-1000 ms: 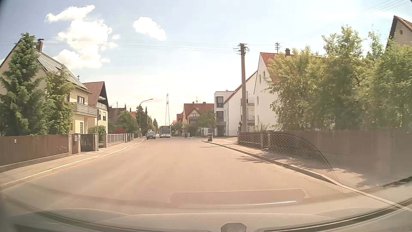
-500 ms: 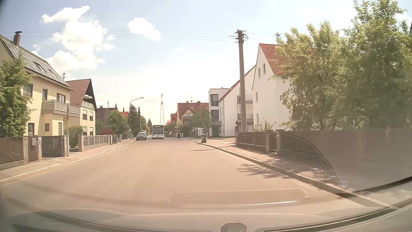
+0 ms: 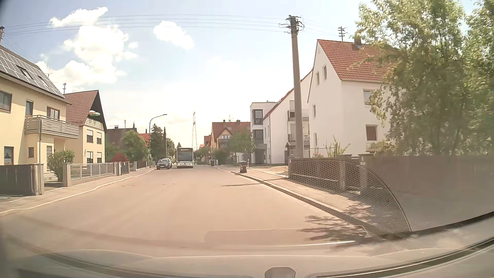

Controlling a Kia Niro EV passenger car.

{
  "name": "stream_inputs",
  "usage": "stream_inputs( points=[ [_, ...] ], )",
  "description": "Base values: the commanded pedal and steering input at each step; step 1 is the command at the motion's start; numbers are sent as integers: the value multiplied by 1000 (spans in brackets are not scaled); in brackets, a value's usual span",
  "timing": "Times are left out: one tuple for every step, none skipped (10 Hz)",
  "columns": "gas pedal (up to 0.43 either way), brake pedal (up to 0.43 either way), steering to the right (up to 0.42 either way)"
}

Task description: Follow the waypoints while adhering to traffic rules and regulations

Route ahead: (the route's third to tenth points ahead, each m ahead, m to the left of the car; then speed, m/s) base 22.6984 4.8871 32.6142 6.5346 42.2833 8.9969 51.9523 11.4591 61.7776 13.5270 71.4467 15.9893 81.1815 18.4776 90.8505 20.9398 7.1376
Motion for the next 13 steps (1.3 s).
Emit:
stream_inputs(
  points=[
    [28,0,-32],
    [28,0,-35],
    [28,0,-38],
    [28,0,-41],
    [28,0,-47],
    [47,0,-52],
    [79,0,-54],
    [87,0,-56],
    [130,0,-57],
    [150,0,-58],
    [157,0,-60],
    [177,0,-60],
    [177,0,-58]
  ],
)
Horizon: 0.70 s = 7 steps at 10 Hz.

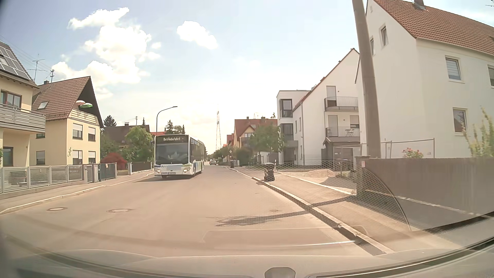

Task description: Follow the waypoints while adhering to traffic rules and regulations

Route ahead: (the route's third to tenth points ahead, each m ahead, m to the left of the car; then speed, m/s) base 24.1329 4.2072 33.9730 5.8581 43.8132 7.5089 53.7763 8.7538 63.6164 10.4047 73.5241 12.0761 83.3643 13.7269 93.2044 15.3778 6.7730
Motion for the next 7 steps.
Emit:
stream_inputs(
  points=[
    [189,0,-56],
    [197,0,-52],
    [197,0,-50],
    [209,0,-50],
    [209,0,-49],
    [220,0,-49],
    [240,0,-50]
  ],
)
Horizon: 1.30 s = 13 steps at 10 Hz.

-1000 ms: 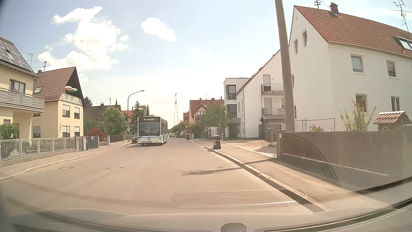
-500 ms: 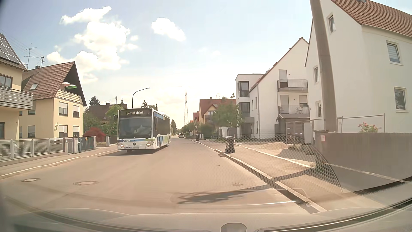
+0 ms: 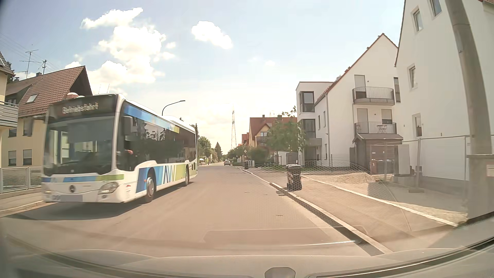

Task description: Follow the waypoints while adhering to traffic rules and regulations

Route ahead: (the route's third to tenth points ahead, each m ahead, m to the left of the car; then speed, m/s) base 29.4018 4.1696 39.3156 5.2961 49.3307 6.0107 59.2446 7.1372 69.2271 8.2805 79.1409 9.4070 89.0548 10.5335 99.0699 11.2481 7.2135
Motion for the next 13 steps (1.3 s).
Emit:
stream_inputs(
  points=[
    [240,0,-51],
    [240,0,-53],
    [248,0,-54],
    [248,0,-51],
    [260,0,-42],
    [260,0,-36],
    [260,0,-31],
    [260,0,-29],
    [280,0,-29],
    [299,0,-27],
    [299,0,-24],
    [299,0,-23],
    [299,0,-23]
  ],
)
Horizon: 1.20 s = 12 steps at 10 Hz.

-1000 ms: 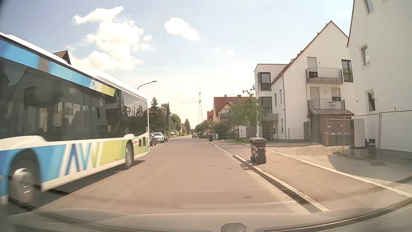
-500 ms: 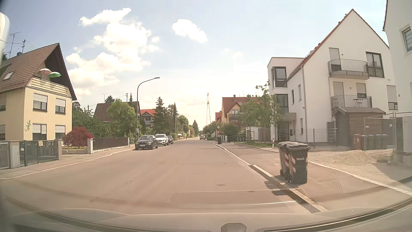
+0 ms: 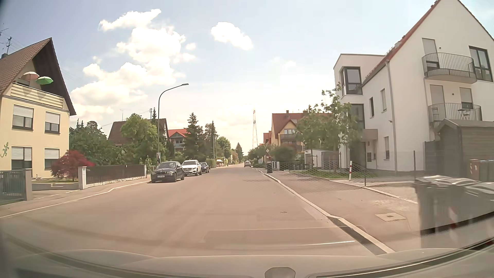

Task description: Follow the waypoints while adhering to traffic rules and regulations

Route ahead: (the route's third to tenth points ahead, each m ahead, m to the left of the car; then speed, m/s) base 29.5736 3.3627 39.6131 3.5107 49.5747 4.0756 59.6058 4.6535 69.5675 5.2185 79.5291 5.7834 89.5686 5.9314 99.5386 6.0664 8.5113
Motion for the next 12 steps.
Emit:
stream_inputs(
  points=[
    [299,0,-23],
    [299,0,-23],
    [299,0,-18],
    [299,0,-14],
    [299,0,-13],
    [299,0,-13],
    [287,0,-12],
    [287,0,-12],
    [287,0,-13],
    [268,0,-13],
    [268,0,-13],
    [268,0,-13]
  ],
)
